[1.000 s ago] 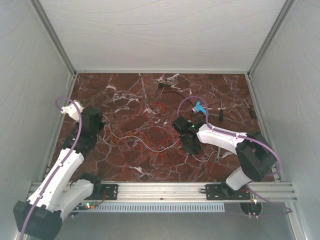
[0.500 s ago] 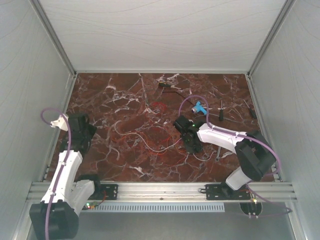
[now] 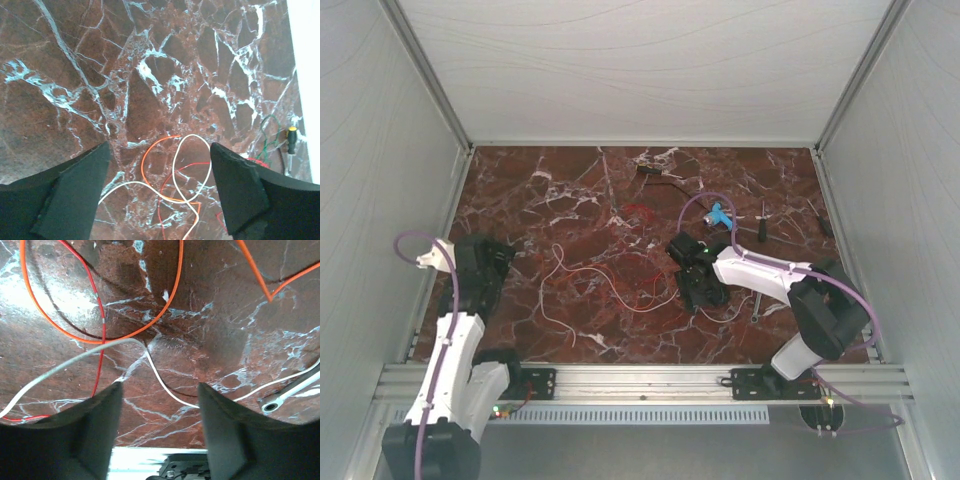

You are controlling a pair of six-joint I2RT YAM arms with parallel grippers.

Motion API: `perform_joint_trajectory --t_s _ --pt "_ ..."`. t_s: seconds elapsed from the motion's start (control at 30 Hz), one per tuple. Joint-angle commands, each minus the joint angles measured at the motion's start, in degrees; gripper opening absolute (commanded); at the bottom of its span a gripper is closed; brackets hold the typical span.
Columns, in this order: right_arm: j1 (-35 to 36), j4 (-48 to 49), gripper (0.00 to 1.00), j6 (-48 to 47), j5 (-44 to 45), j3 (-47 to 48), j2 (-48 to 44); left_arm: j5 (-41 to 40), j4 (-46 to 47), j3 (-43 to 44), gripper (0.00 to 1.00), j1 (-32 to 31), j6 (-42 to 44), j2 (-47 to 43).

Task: Zip-tie the wires
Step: Straighten the cable at the center of the board.

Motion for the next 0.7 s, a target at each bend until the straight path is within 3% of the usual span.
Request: perform_joint_trajectory --t_s 0.0,0.07,0.2,0.47,0.57,0.67 --pt "-0.32 -2.21 0.64 0.59 -0.70 2.02 -1.65 0.97 0.91 1.02 0.89 0.40 1.41 -1.94" --pt "-0.27 -3.29 0.77 0.52 -0.59 2.79 -3.12 0.95 0.33 2.03 0.98 0.35 3.12 -2.65" --pt "-0.27 -6.03 0.97 -0.01 -1.08 4.54 -7.42 2.11 -0.86 4.60 1.00 0.34 6.70 -5.12" --pt "-0.26 -9.03 0.98 -2.32 -7.53 10.55 -16.97 4.49 -6.72 11.96 1.00 0.37 14.38 -10.60" --pt "-0.22 -3.50 0.98 -2.35 -10.66 12.09 -20.12 7.76 -8.37 14.06 1.00 0.38 19.06 -12.63" --pt "-0.18 5.20 0.98 -3.48 -12.46 10.37 -21.80 17.93 -8.43 14.28 1.00 0.41 24.45 -14.86"
